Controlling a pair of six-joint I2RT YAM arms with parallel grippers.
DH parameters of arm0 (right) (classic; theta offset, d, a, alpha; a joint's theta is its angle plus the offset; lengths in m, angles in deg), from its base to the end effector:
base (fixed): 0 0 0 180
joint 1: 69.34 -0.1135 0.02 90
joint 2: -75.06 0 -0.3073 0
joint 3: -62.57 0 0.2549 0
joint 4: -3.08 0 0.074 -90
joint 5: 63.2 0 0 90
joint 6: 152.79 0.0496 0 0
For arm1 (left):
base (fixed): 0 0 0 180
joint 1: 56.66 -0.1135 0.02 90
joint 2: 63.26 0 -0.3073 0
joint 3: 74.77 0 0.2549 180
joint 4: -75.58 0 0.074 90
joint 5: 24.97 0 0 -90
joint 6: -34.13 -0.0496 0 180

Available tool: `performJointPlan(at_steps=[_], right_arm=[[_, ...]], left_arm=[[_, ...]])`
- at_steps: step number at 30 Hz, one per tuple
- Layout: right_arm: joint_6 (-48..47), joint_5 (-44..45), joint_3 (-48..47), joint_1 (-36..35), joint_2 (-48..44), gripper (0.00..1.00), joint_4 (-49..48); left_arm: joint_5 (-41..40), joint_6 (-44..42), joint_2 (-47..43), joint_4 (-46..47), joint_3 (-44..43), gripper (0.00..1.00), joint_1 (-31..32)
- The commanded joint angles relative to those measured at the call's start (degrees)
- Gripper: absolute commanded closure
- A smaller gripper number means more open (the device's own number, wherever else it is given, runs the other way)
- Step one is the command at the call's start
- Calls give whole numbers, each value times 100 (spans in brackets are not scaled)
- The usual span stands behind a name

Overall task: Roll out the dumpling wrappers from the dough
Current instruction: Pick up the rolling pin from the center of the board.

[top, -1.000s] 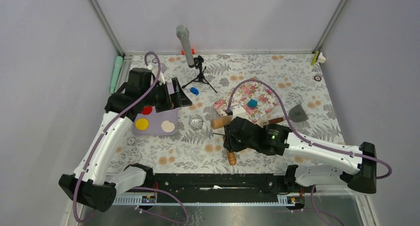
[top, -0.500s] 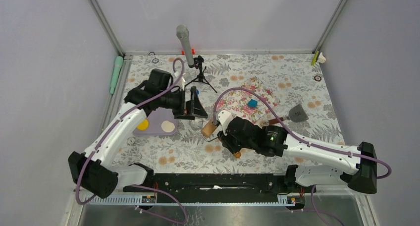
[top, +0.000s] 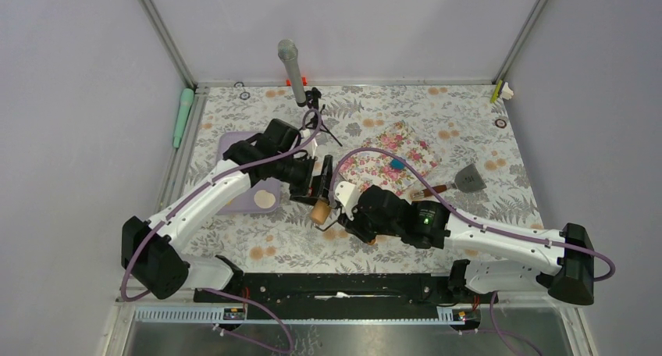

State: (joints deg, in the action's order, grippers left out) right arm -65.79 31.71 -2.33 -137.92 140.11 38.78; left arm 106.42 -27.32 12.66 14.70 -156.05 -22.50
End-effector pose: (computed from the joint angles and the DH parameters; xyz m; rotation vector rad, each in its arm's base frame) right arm 0.0935 0.2268 0.3192 -1.2744 1.8518 0.5411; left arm 0.1984 -0.1742 0.3437 0.4487 2.6838 -1.3082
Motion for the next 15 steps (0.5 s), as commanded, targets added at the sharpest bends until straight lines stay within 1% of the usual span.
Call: performJointPlan(at_steps=[1,6,9,13,14,15], right_arm=[[-167,-9,13,-35,-230,100,-680],[-76,243,124,-41,-325,100,-849],[-17,263,151,-40,-351,100,-874],[26,276,154,-37,-326,100,-895],[28,251,140,-40,-303,100,-887],[42,234,130,-36,-276,100,-878]], left_arm=[[-131,116,46,324,146,5,206],[-172,598,66,831,365,18,342],[-315,697,80,882,397,25,437],[-326,826,53,1195,547,38,443],[-338,846,65,1217,547,45,443],[-353,879,90,1236,540,55,439]])
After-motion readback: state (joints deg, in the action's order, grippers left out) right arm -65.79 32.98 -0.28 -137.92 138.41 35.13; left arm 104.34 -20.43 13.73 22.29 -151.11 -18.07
